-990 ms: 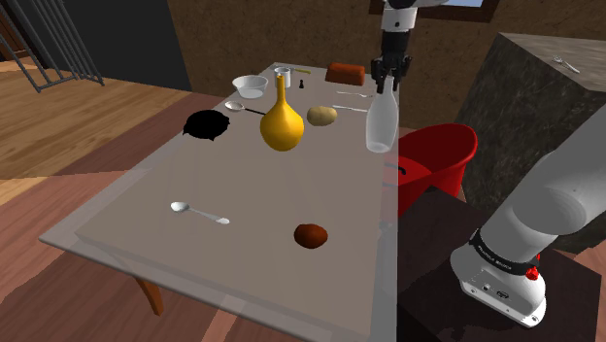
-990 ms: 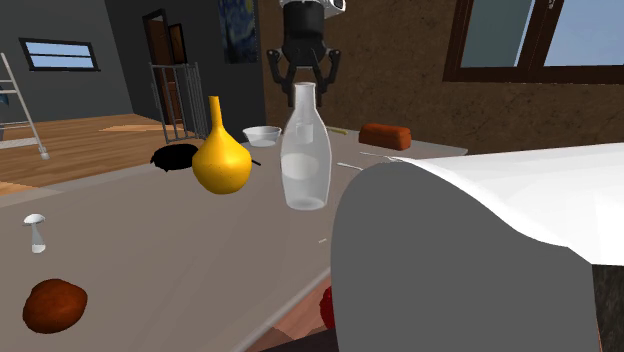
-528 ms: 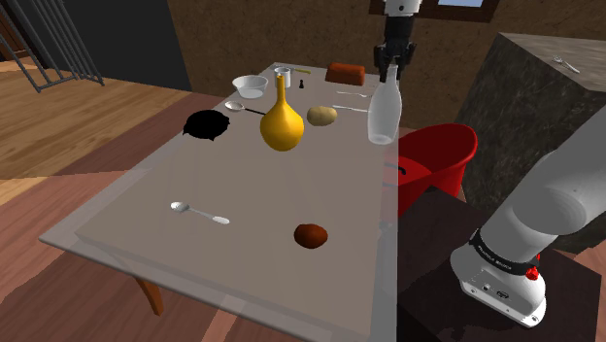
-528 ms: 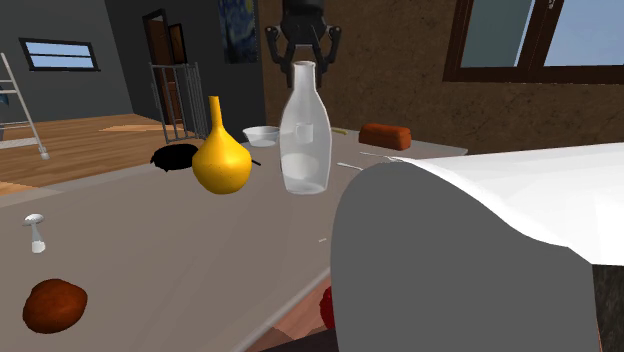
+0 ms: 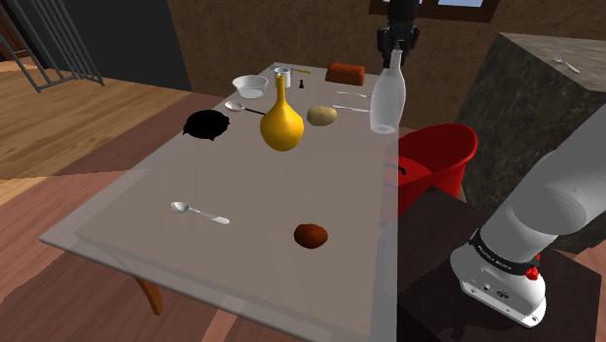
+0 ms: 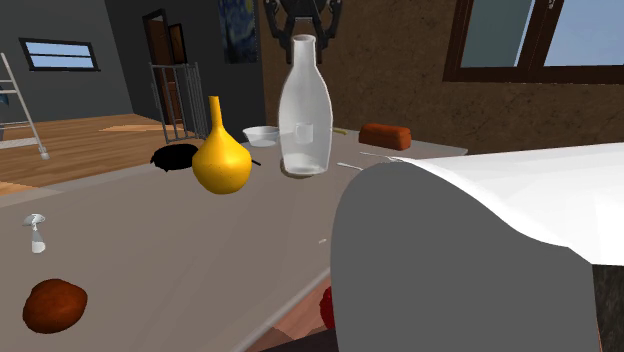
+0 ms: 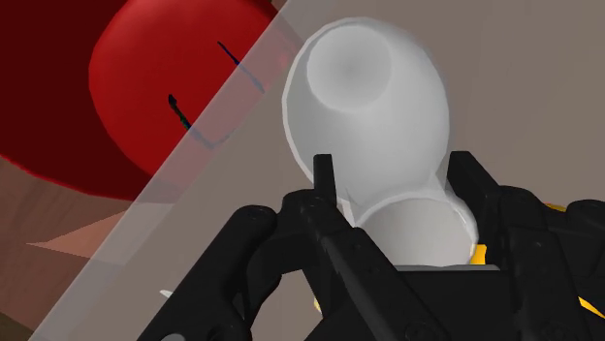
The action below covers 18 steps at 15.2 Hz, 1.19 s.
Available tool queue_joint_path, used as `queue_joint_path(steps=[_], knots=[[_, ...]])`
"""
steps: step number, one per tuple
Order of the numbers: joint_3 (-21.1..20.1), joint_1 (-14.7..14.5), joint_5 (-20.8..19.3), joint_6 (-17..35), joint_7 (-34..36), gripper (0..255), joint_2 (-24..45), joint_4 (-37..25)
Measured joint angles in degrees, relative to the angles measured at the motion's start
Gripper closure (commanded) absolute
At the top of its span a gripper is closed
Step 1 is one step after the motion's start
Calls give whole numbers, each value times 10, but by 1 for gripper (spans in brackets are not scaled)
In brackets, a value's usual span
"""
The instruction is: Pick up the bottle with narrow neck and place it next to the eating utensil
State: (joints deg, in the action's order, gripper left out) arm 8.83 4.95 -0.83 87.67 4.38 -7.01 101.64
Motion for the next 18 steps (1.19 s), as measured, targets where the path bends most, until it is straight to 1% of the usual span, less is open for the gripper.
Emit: queue_joint_path(steps=[9, 18], knots=[[1, 0, 2, -72, -2, 255, 16, -88], [2, 1, 7, -150, -5, 255, 47, -196]])
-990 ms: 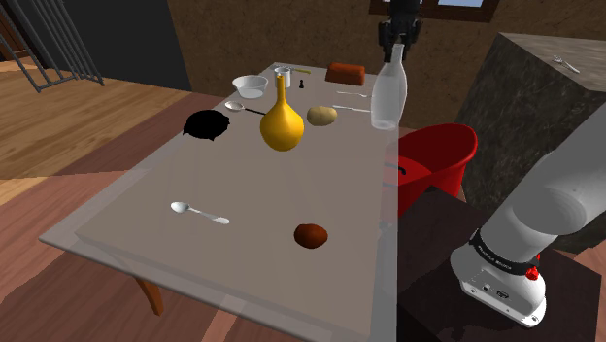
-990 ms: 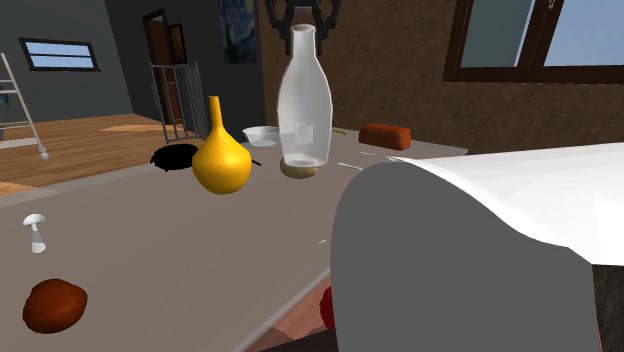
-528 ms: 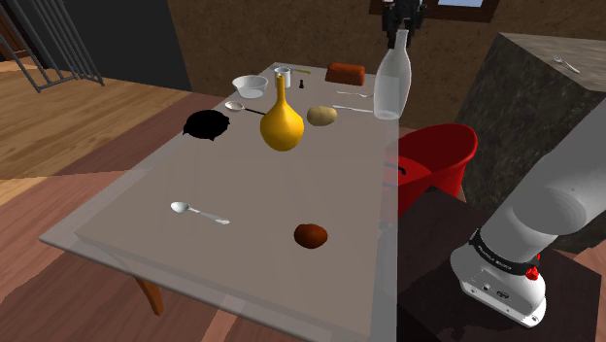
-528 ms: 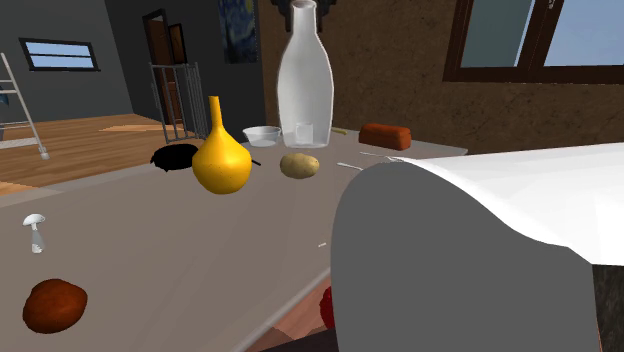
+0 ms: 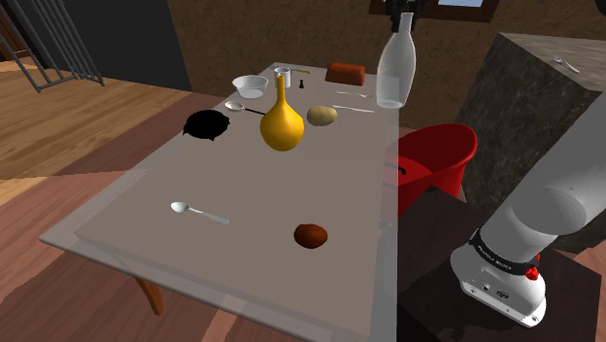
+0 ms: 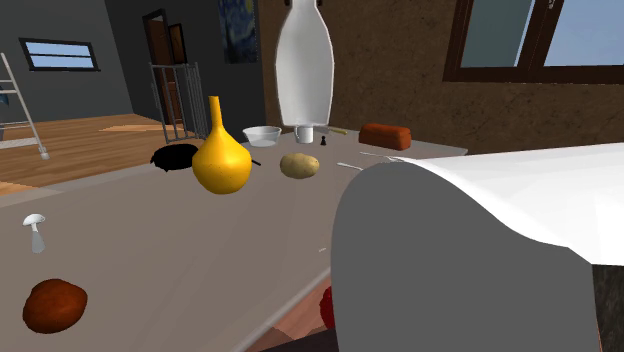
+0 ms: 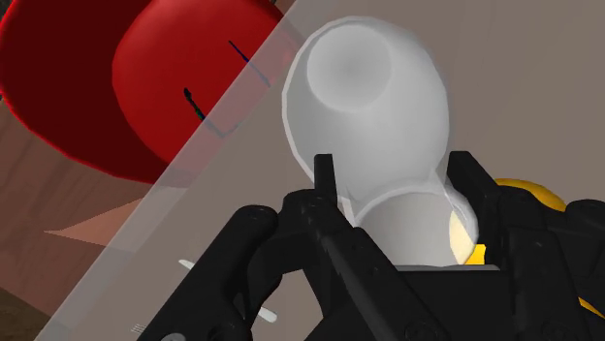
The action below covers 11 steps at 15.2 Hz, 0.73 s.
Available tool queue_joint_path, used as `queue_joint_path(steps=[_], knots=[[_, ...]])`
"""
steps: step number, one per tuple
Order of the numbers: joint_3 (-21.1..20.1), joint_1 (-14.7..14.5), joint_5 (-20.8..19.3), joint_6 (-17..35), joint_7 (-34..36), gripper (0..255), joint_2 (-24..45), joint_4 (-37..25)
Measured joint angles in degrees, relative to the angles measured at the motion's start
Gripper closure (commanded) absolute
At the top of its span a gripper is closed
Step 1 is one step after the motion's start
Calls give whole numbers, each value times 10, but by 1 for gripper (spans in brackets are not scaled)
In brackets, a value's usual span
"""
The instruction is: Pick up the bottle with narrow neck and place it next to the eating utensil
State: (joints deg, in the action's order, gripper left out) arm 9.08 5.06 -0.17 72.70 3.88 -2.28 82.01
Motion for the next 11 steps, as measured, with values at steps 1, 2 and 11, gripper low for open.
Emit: queue_joint_path(steps=[1, 2, 11], knots=[[0, 0, 0, -11, 0, 255, 3, -14], [1, 0, 1, -19, -1, 255, 8, -27], [5, 5, 10, -110, -7, 255, 65, -174]])
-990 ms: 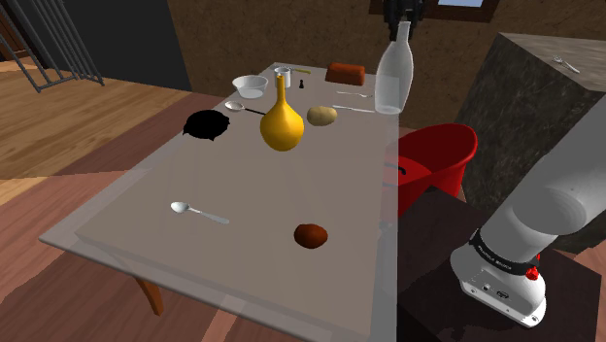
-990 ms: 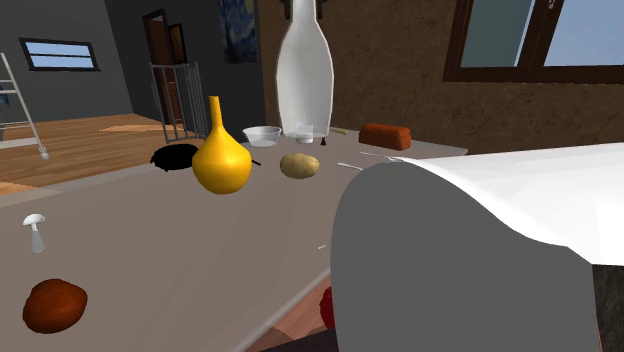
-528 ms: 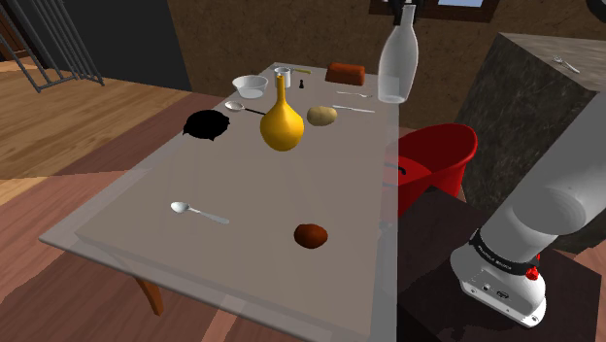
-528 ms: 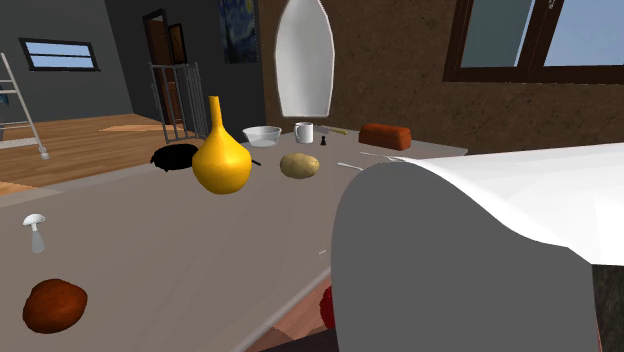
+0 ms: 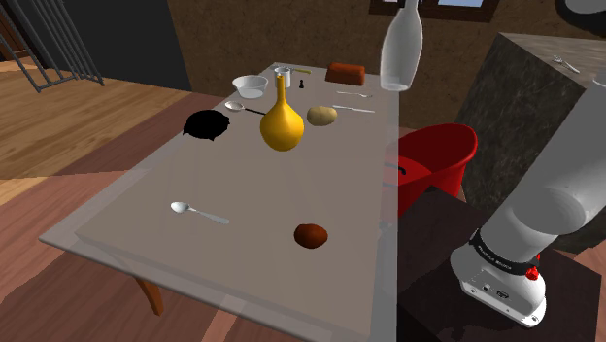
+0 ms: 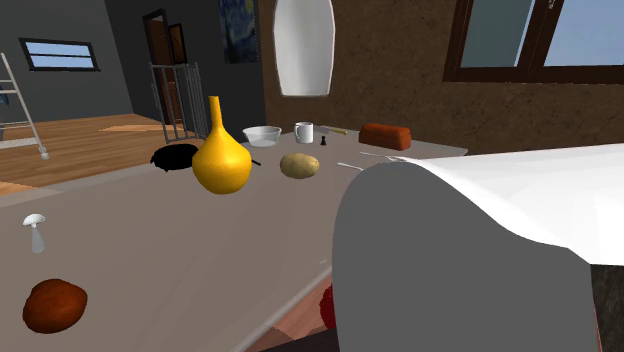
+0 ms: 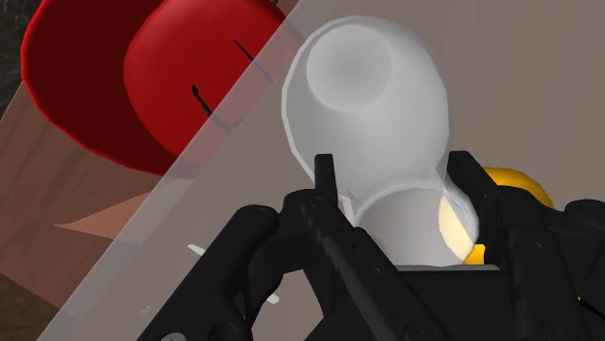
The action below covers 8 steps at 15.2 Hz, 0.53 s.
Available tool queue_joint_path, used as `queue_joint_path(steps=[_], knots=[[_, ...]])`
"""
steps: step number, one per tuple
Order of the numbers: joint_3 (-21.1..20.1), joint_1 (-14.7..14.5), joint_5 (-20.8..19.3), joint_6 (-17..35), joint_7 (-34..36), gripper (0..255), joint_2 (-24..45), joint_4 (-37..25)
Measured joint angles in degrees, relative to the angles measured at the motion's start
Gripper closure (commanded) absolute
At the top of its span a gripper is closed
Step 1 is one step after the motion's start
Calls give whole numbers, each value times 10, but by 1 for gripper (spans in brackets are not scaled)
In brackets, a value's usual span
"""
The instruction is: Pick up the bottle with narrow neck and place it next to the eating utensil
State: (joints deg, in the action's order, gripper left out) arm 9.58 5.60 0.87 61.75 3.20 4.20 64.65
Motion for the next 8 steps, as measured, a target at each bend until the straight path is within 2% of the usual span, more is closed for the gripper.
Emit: queue_joint_path(steps=[2, 8], knots=[[-9, -11, 0, 7, 18, 255, -12, 19], [-49, -52, 3, 77, 100, 255, -63, 138]])
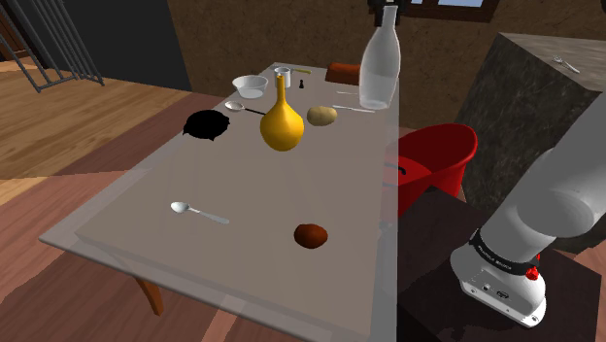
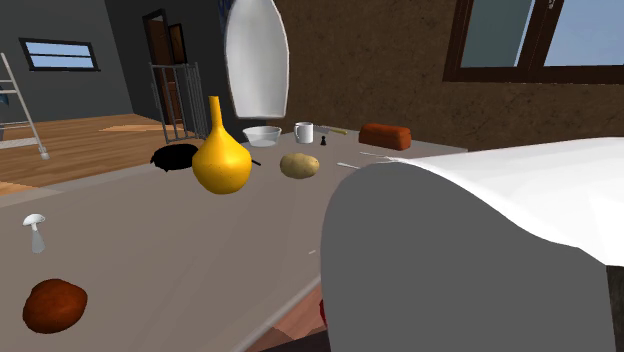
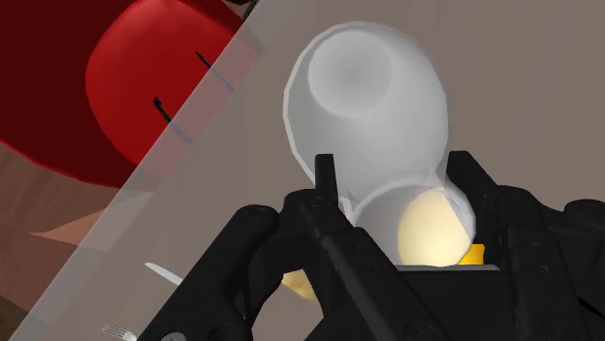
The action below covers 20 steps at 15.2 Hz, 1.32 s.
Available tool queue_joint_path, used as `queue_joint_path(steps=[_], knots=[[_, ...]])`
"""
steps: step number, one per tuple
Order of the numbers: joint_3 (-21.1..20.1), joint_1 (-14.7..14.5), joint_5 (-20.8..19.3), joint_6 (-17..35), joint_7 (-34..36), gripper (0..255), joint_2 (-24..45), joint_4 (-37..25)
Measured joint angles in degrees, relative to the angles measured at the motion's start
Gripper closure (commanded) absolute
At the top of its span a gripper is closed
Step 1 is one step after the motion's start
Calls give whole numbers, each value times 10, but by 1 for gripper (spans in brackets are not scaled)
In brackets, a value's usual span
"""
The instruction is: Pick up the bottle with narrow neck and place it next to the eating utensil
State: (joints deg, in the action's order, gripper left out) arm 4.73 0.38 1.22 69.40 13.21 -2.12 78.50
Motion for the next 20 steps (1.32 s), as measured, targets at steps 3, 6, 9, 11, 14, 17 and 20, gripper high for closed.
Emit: queue_joint_path(steps=[3, 6, 9, 11, 14, 17, 20], knots=[[-21, -19, 5, 29, 40, 255, -9, 37], [-40, -36, 10, 58, 77, 255, -18, 74], [-62, -54, 16, 86, 116, 255, -17, 99], [-74, -65, 19, 104, 139, 255, -12, 111], [-96, -84, 24, 127, 180, 255, -6, 125], [-114, -101, 27, 152, 213, 255, 10, 133], [-132, -119, 28, 179, 248, 255, 30, 138]])
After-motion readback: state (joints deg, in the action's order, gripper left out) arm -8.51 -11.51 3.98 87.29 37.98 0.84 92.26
